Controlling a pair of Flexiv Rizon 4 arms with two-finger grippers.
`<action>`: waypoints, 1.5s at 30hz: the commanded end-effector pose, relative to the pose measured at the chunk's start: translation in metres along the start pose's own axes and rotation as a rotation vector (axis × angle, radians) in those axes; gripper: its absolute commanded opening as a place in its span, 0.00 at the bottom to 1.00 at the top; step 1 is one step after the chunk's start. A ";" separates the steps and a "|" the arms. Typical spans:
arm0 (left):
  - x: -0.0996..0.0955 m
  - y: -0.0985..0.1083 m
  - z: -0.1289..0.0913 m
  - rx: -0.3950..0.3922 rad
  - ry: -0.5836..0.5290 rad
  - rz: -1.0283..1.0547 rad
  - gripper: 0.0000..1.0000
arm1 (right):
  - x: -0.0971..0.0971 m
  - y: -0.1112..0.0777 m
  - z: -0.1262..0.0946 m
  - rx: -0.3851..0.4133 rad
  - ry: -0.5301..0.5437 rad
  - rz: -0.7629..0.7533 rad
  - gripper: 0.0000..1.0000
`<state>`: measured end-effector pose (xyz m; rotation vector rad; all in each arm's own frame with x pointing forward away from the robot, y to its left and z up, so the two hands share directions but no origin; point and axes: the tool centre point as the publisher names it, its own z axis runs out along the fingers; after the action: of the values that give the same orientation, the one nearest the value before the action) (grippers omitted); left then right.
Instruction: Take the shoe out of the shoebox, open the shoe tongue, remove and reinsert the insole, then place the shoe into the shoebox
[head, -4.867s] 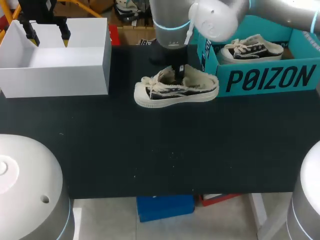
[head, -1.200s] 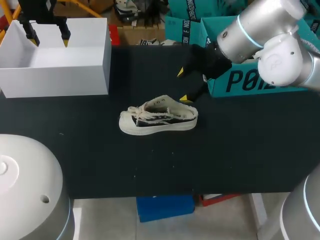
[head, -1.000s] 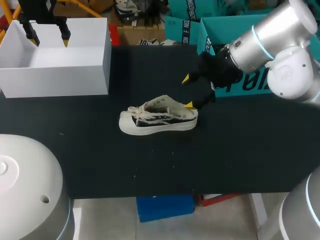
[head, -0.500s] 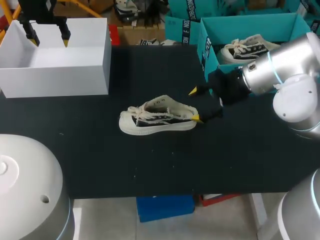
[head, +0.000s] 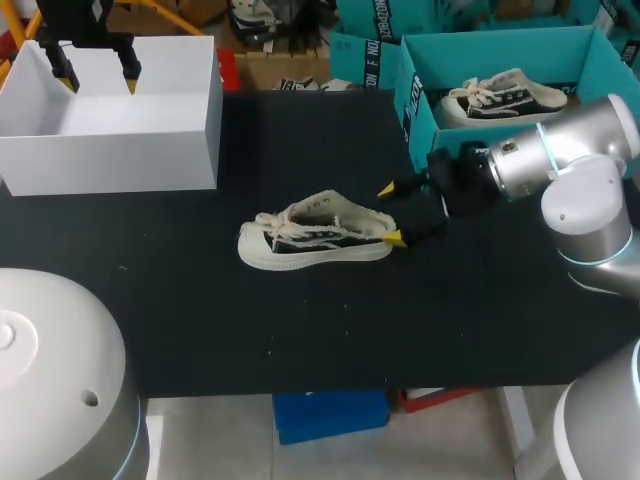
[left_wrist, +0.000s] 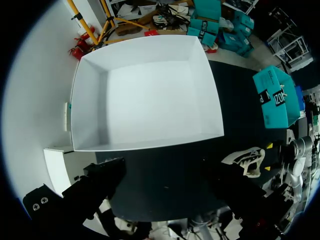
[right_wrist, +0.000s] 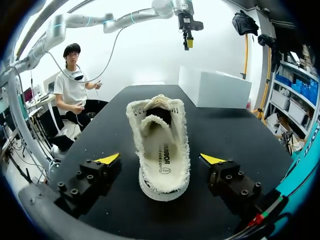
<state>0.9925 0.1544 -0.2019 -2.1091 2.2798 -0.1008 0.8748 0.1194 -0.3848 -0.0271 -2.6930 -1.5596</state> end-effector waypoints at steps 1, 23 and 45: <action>0.000 0.001 0.000 0.000 -0.001 -0.001 1.00 | -0.006 -0.010 0.010 -0.037 0.007 0.007 1.00; 0.000 0.001 0.000 0.000 -0.001 -0.001 1.00 | -0.007 -0.033 0.043 -0.077 0.023 0.042 1.00; 0.000 0.001 0.000 0.000 -0.001 -0.001 1.00 | -0.009 -0.034 0.066 -0.101 0.077 0.014 0.00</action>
<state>0.9925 0.1545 -0.2020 -2.1090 2.2797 -0.1008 0.8790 0.1568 -0.4442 0.0084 -2.5537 -1.6574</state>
